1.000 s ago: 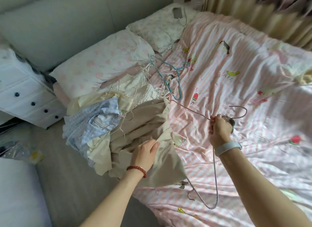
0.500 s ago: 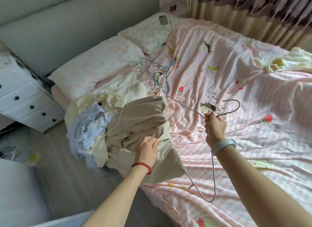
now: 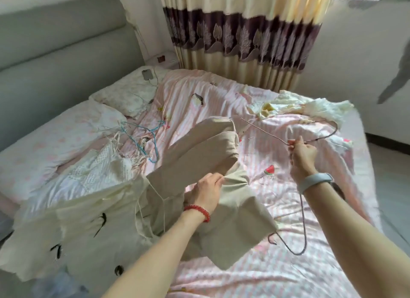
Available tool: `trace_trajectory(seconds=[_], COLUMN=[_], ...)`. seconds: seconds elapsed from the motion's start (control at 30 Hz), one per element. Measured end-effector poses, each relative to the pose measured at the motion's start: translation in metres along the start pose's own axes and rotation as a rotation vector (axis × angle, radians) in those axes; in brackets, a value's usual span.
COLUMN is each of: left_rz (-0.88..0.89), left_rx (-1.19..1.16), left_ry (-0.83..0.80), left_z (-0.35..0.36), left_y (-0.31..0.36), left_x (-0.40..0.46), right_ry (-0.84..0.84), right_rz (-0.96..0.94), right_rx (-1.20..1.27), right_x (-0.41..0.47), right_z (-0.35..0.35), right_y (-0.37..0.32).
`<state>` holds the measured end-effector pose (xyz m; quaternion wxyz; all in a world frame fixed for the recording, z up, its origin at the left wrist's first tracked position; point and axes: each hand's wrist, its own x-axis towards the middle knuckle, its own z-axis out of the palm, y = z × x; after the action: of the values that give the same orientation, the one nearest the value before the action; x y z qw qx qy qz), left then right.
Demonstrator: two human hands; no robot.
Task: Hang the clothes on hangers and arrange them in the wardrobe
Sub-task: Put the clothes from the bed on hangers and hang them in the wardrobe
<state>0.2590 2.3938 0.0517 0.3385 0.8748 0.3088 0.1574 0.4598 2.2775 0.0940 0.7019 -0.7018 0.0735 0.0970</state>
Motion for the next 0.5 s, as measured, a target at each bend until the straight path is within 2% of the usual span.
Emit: trace_trajectory(seconds=[0.17,0.3,0.37,0.5], left_rz=[0.028,-0.046,-0.123,-0.399], left_rx=[0.023,0.093,0.121,0.189], left_ry=[0.071,0.178,0.246,0.362], left_z=[0.0,-0.038,-0.057,-0.082], left_y=[-0.003,-0.041,-0.062,-0.111], left_x=[-0.014,-0.036,-0.047,-0.077], right_ry=[-0.032,-0.008,-0.03,-0.091], right_rz=[-0.041,0.001,0.012,0.033], right_rx=[-0.098,-0.02,-0.03,-0.062], right_x=[0.008,0.009,0.004,-0.015], right_z=[0.001,0.025,0.045,0.082], right_y=[0.012,0.015,0.018,0.029])
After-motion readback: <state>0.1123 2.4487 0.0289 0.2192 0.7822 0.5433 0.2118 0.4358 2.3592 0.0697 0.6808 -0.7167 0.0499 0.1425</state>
